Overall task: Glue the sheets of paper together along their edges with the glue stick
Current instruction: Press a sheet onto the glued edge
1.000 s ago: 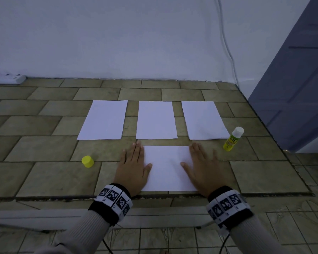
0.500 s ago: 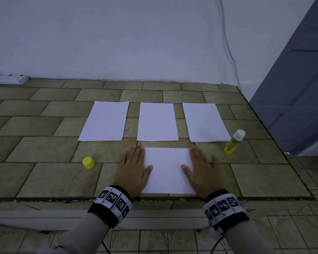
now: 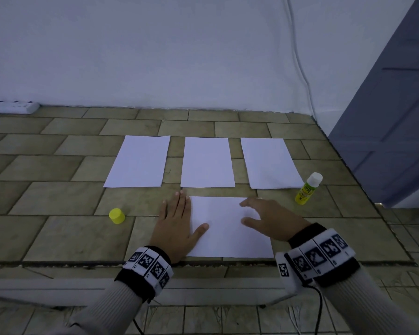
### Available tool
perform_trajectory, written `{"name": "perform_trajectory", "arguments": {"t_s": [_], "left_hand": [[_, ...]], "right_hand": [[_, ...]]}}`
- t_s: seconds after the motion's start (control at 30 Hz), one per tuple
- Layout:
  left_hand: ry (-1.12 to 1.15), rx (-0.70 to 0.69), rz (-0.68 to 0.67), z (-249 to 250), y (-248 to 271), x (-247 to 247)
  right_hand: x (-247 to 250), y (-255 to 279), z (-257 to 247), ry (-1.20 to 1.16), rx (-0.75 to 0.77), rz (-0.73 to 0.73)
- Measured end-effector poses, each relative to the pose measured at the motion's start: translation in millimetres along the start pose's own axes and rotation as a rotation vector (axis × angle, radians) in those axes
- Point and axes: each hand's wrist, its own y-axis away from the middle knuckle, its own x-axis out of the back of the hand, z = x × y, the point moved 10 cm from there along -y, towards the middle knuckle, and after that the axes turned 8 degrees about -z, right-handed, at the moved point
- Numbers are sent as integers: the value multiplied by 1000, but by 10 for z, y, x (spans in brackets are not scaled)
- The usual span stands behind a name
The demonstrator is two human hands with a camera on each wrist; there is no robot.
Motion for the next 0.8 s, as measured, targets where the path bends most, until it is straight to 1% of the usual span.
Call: {"name": "perform_trajectory", "arguments": {"t_s": [0.07, 0.2, 0.27, 0.33, 0.43, 0.57, 0.67, 0.8], "left_hand": [[-16, -8, -21, 10, 15, -2], [-25, -10, -34, 0, 10, -29], [-26, -8, -35, -1, 10, -31], [-43, -11, -42, 5, 13, -41], [-49, -26, -37, 20, 22, -34], [-50, -27, -31, 19, 32, -30], [-46, -30, -22, 21, 23, -26], [-21, -35, -8, 10, 13, -35]], "right_hand": [[-67, -95, -12, 58, -11, -64], [-42, -214, 131, 275, -113, -54], [-18, -223, 188, 323, -153, -54], [7, -238, 207, 350, -156, -38], [43, -278, 233, 347, -154, -19], [168, -311, 211, 239, -114, 21], [242, -307, 212, 173, -87, 7], [314, -282, 176, 175, -32, -34]]}}
